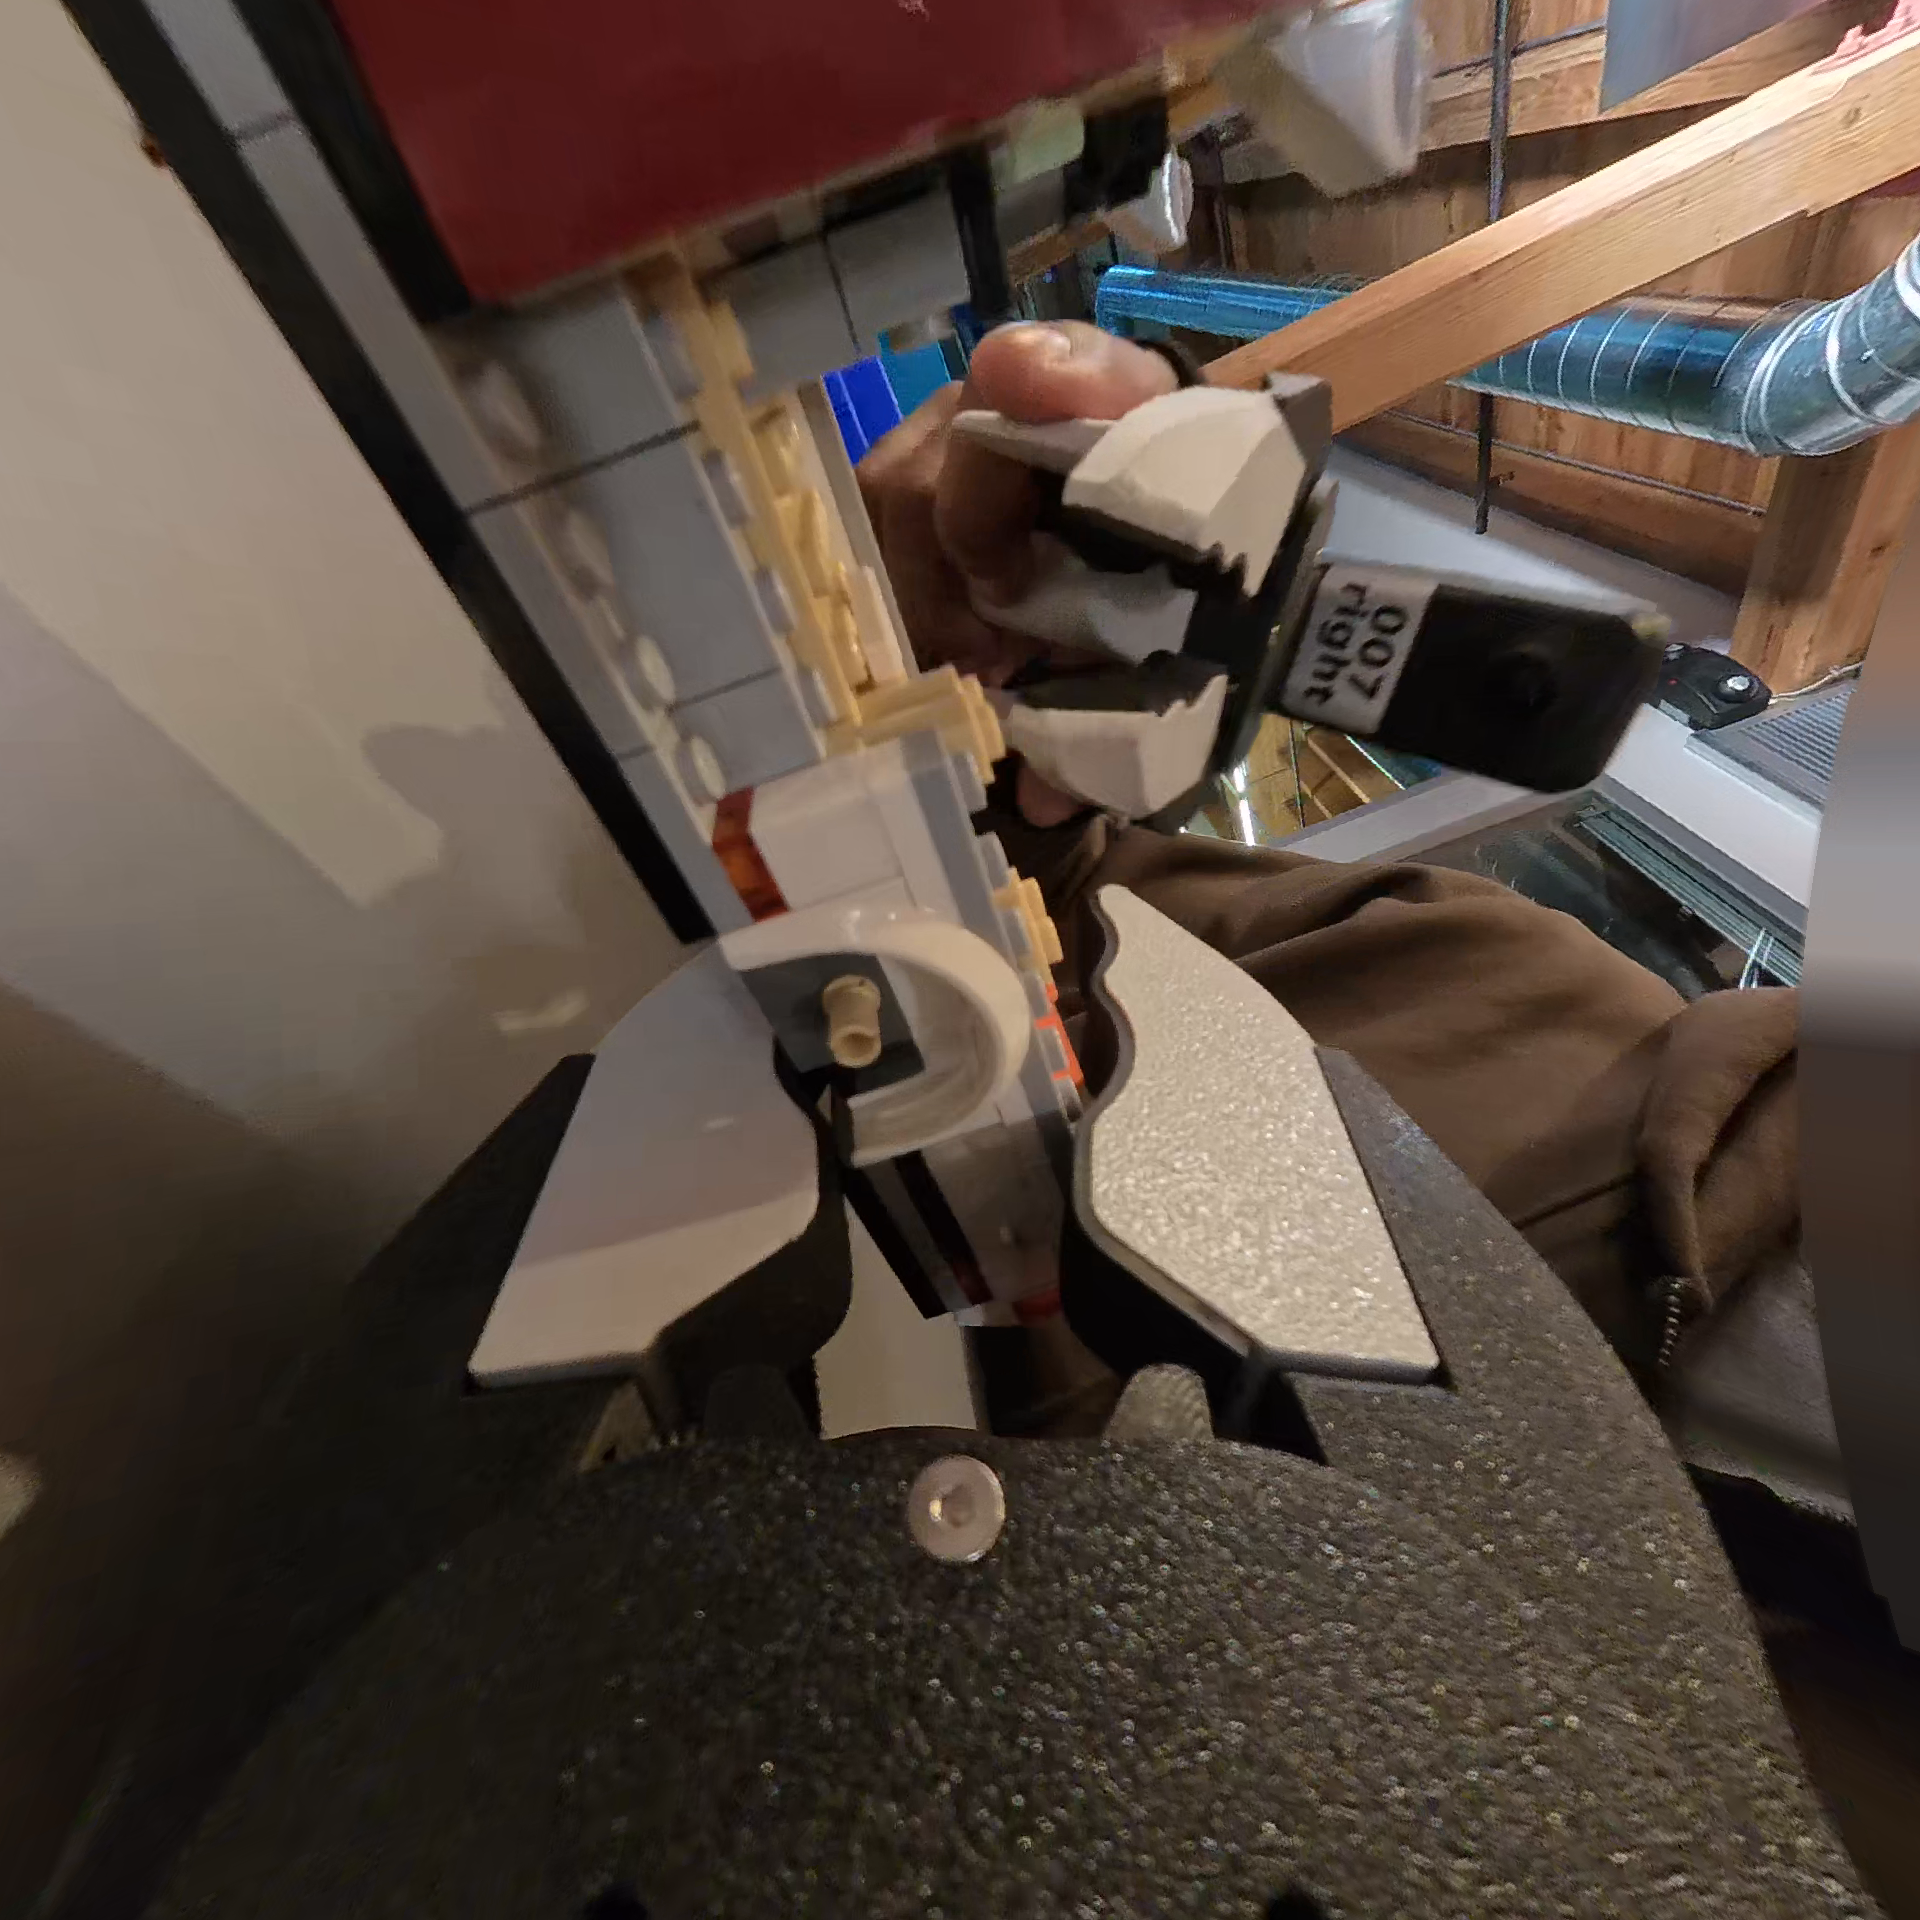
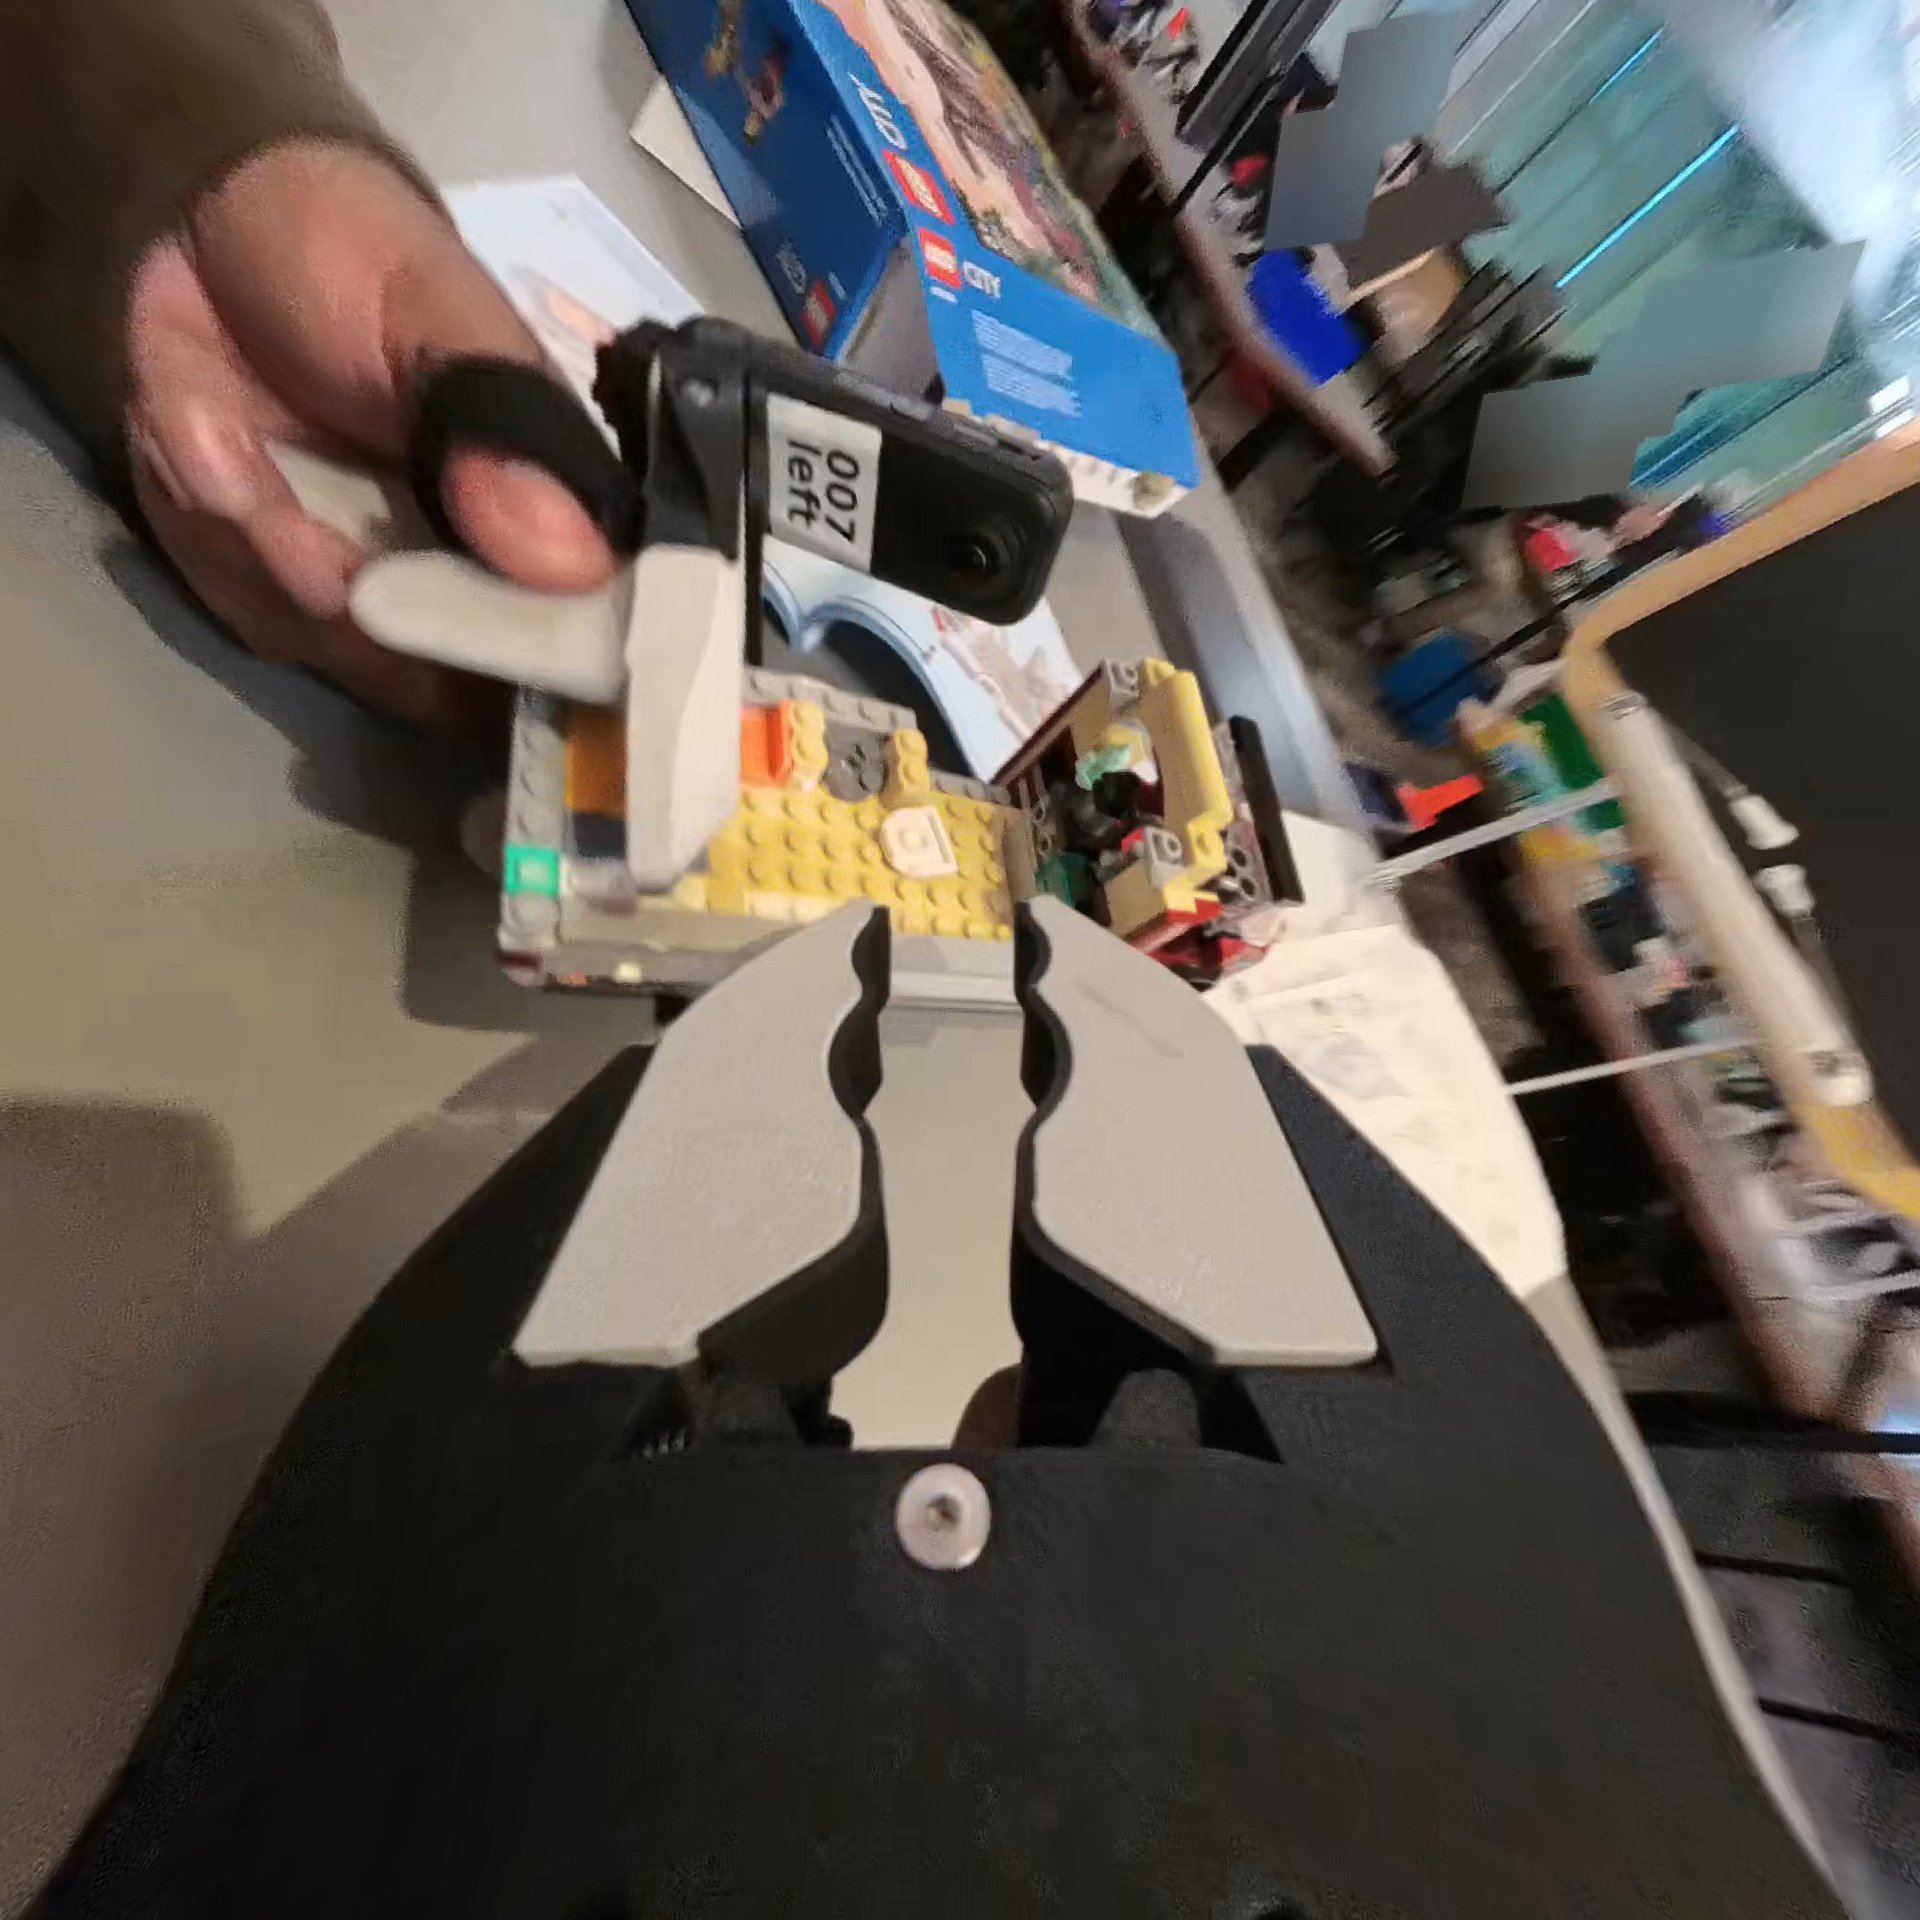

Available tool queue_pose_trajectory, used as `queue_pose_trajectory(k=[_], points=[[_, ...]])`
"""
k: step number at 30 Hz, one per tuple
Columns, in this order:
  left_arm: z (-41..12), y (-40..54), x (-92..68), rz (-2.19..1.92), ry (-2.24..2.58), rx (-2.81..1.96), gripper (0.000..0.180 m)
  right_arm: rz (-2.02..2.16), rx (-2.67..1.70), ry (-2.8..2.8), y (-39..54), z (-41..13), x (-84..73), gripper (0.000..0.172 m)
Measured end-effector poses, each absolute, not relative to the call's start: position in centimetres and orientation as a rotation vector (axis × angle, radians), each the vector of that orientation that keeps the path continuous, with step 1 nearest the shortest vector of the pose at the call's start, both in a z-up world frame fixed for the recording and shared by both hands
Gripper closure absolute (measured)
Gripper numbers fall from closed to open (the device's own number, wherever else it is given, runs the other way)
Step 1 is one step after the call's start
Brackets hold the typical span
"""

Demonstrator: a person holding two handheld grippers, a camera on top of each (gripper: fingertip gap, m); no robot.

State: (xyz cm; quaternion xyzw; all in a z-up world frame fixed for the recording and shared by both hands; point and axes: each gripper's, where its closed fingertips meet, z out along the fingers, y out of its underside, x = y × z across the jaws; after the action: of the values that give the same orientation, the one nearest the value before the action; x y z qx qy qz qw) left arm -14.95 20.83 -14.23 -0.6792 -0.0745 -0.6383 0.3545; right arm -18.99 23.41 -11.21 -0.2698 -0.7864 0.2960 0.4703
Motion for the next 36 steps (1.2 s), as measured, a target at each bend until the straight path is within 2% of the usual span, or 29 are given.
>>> queue_pose_trajectory(k=[6, 10, 31, 36], points=[[-13.9, 20.7, -15.1, -1.628, -0.178, -1.728, 0.134, 0.790, -0.840, -2.249, 21.2, -11.7, -20.5, 0.149], [-13.8, 20.6, -15.7, -1.610, -0.187, -1.714, 0.134, 0.686, -0.941, -2.366, 21.4, -12.7, -21.7, 0.148], [-14.7, 20.4, -15.1, -1.545, -0.142, -1.806, 0.132, 0.680, -1.073, -2.369, 21.5, -13.8, -22.3, 0.152], [-14.6, 20.3, -15.1, -1.551, -0.135, -1.802, 0.133, 0.699, -1.074, -2.349, 21.8, -13.4, -22.2, 0.164]])
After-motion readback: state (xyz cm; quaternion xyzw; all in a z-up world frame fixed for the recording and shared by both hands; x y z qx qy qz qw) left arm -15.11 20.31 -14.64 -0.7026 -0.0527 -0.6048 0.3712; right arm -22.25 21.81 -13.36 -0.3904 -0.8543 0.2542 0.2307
